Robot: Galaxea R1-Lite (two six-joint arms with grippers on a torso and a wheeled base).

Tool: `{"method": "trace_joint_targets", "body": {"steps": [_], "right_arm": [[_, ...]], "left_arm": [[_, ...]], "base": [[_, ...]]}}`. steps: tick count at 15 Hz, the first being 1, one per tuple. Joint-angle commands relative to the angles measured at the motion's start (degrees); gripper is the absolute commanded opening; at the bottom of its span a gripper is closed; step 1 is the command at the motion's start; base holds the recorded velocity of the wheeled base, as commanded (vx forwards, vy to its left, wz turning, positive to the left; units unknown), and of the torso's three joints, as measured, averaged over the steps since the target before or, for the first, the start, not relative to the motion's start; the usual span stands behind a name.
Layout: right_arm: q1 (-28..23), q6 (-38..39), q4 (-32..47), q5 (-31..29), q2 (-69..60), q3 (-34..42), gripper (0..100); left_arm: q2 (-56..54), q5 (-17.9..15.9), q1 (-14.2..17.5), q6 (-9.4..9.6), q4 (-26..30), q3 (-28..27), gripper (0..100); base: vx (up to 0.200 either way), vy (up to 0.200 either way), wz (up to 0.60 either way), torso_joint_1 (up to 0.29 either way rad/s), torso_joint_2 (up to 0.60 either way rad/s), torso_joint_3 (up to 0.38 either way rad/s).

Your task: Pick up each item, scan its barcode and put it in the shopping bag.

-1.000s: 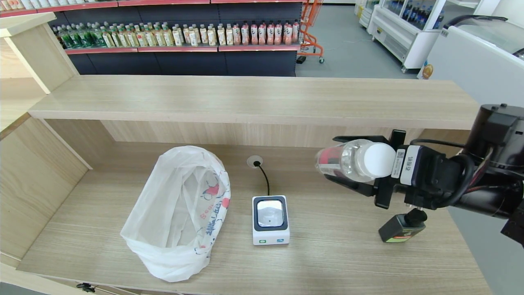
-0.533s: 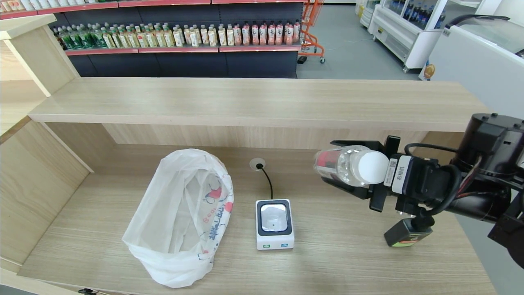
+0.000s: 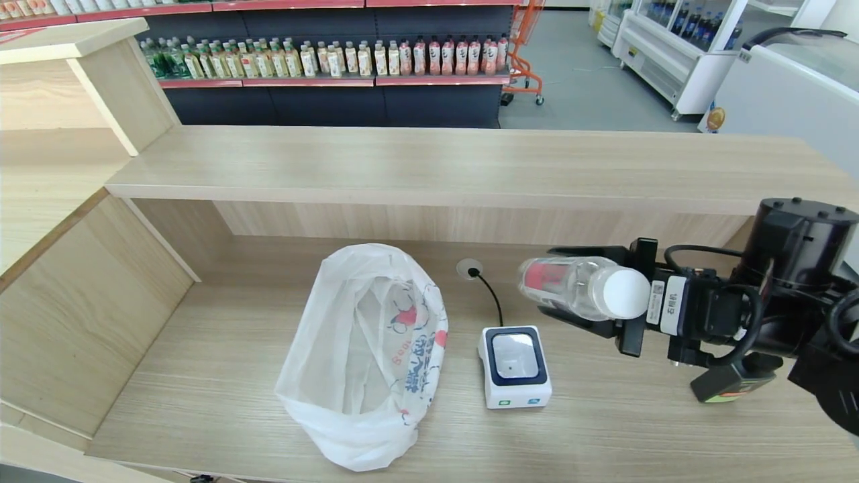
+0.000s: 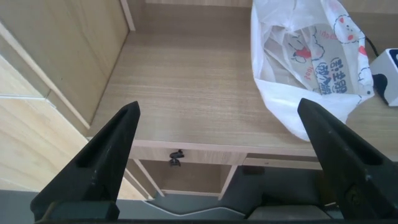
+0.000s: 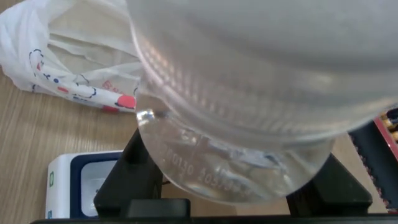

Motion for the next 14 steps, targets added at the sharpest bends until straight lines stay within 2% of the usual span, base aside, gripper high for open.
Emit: {"method": "trace_joint_targets", "body": {"steps": [1, 3, 5, 7, 10, 14], "right_arm": [[-4.3, -0.5, -0.4, 3.2, 4.1, -1.1, 0], [-7.6, -0.5, -1.2, 10.1, 7.2, -3.5, 0], [-8.7, -0.1, -1.1, 12.6, 8.1, -4.8, 0], [-9.4, 0.7, -1.3, 18.7, 10.4, -6.2, 0], [-9.4, 0.5, -2.0, 21.3, 14.3, -8.6, 0], [-9.4, 0.1, -3.7, 21.9, 18.9, -9.3, 0]], "left_arm": [[0.1, 0.0, 0.0, -0.02, 0.0, 0.0, 100], [0.1, 0.0, 0.0, -0.11, 0.0, 0.0, 100], [0.1, 0.0, 0.0, -0.11, 0.0, 0.0, 100], [0.1, 0.0, 0.0, -0.11, 0.0, 0.0, 100], [0.1, 0.0, 0.0, -0.11, 0.0, 0.0, 100], [0.1, 0.0, 0.0, -0.11, 0.0, 0.0, 100]], "base": [[0.0, 0.0, 0.0, 0.0, 0.0, 0.0], [0.0, 0.0, 0.0, 0.0, 0.0, 0.0], [0.0, 0.0, 0.0, 0.0, 0.0, 0.0], [0.0, 0.0, 0.0, 0.0, 0.0, 0.0], [0.0, 0.0, 0.0, 0.0, 0.0, 0.0], [0.0, 0.0, 0.0, 0.0, 0.0, 0.0]]}}
